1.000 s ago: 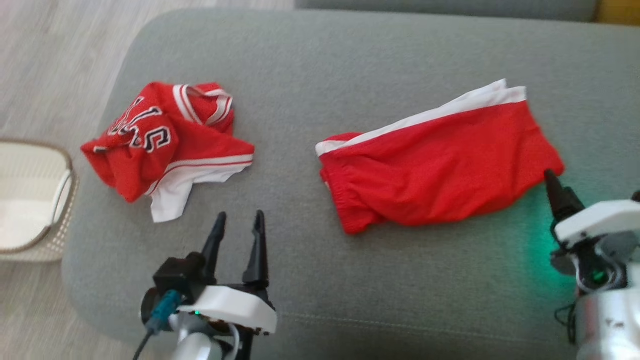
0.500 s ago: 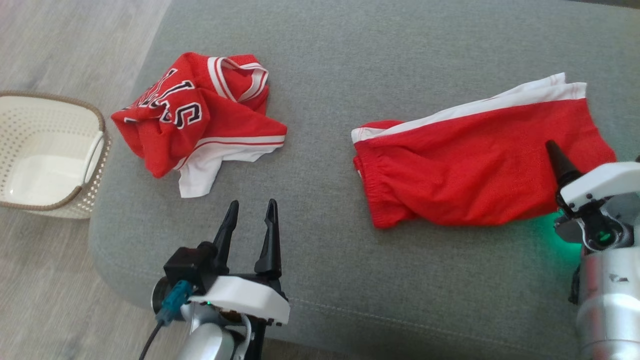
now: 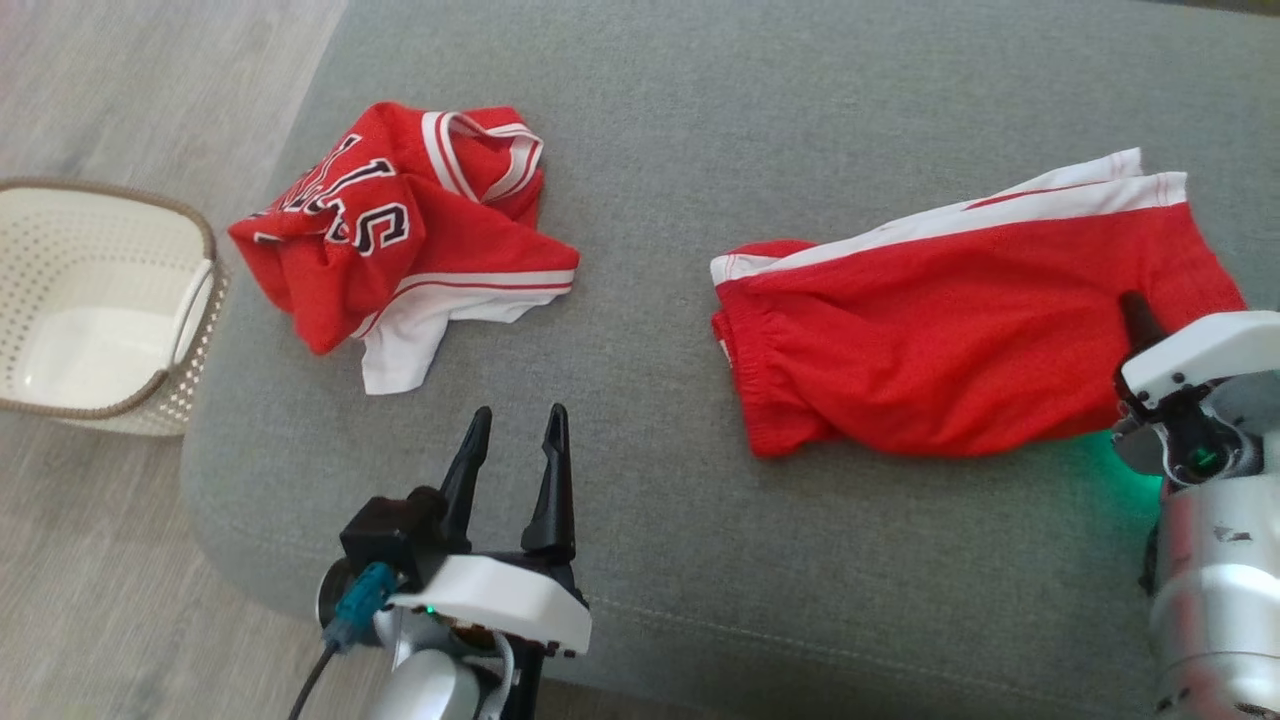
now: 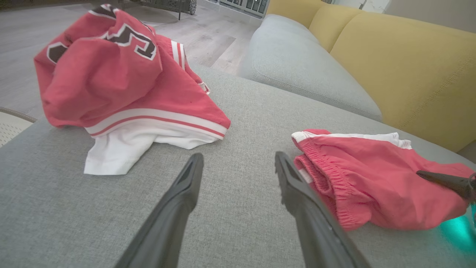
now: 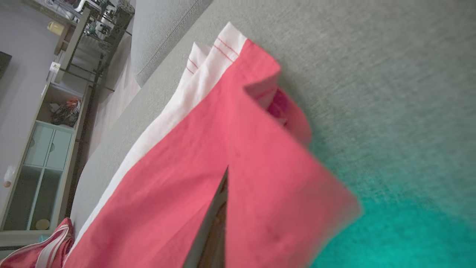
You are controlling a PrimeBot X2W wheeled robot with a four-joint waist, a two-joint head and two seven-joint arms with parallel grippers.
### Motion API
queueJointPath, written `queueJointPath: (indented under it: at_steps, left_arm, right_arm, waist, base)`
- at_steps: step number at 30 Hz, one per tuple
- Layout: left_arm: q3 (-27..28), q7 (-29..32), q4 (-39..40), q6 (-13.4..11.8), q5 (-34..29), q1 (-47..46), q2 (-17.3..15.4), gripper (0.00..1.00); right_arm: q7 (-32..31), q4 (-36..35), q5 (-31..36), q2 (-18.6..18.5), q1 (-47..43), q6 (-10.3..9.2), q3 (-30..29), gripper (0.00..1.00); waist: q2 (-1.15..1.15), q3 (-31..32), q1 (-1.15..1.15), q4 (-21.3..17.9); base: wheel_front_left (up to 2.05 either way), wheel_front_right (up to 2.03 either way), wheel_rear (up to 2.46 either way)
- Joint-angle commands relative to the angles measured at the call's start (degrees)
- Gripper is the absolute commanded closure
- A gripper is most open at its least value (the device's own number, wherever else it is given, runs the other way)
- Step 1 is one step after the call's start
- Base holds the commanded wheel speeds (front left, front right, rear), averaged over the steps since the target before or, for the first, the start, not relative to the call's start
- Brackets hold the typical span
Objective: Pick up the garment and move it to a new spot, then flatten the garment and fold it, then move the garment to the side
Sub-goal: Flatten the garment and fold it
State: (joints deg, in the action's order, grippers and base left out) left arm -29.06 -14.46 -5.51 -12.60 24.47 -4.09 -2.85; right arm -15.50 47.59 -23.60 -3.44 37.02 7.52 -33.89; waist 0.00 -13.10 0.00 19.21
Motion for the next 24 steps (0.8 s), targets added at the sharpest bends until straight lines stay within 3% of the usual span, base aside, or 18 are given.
queueJointPath:
  at_steps: [1, 10, 20, 24]
  left_arm:
    - [1.6, -0.5, 1.6, -0.2, 0.5, -2.0, 0.0, 0.0]
    - [2.5, -0.5, 0.7, 0.5, 0.5, -1.4, 0.0, 0.0]
    - [3.4, -0.5, -0.4, 1.5, 0.2, -0.3, 0.0, 0.0]
    - [4.0, -0.5, -0.5, 1.8, 0.1, 0.3, 0.0, 0.0]
  right_arm:
    - [1.1, -1.3, -0.2, 0.5, 0.7, -0.03, 1.3, 1.0]
    - [6.9, -2.7, -3.0, 0.6, -2.4, -0.03, 1.9, 1.0]
    - [12.9, -2.6, -0.7, 0.6, -6.0, -0.03, -6.8, 1.0]
    - [13.8, -1.1, 0.2, 0.6, -6.6, -0.03, -7.2, 1.0]
  waist:
    - [0.0, 0.6, 0.0, -0.6]
    - [0.0, 3.7, 0.0, -4.0]
    - [0.0, 7.1, 0.0, -6.3]
    - [0.0, 7.7, 0.0, -6.7]
  base:
    - [0.0, 0.0, 0.0]
    - [0.0, 0.0, 0.0]
    - [0.0, 0.0, 0.0]
    - [0.0, 0.0, 0.0]
